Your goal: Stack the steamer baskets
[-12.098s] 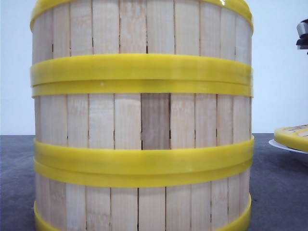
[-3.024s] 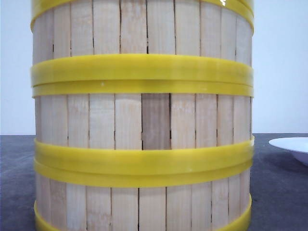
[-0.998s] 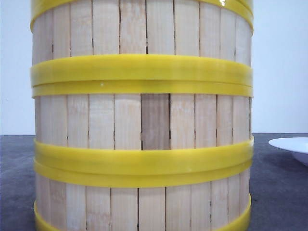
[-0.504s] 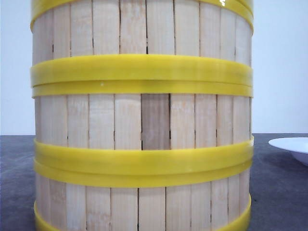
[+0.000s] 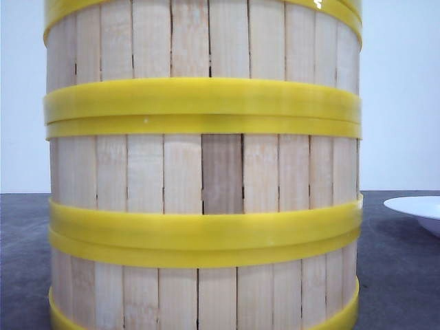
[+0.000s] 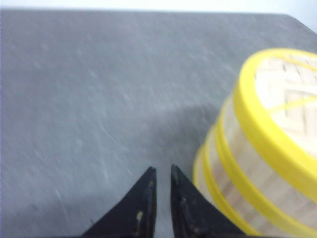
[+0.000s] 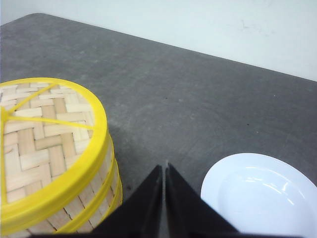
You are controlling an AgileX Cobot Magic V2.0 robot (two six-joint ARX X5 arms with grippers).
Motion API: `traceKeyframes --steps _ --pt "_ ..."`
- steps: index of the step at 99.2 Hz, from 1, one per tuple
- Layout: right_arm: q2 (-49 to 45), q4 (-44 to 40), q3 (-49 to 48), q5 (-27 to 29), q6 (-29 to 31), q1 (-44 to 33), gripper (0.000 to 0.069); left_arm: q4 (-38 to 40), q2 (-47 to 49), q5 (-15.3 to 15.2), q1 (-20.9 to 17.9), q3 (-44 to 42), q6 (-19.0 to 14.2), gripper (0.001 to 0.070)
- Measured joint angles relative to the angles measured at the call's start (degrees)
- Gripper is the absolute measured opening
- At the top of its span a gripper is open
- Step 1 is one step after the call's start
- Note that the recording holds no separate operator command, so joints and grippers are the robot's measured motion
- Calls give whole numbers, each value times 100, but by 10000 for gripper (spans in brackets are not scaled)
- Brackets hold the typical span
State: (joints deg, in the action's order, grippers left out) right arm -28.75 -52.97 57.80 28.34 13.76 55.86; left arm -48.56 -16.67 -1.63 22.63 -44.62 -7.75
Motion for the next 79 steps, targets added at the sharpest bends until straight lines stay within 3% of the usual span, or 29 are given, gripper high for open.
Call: traceKeyframes --steps 18,44,62,79 --pt "0 0 0 0 2 0 5 1364 186 -85 -710 901 369 25" --pt "0 0 0 0 0 0 5 2909 754 -105 -1683 2959 387 25" --pt "0 0 0 0 2 0 5 3477 1290 -105 -1947 3965 387 25" --pt "0 4 0 0 2 0 5 3709 1528 -131 -2065 4234 387 25"
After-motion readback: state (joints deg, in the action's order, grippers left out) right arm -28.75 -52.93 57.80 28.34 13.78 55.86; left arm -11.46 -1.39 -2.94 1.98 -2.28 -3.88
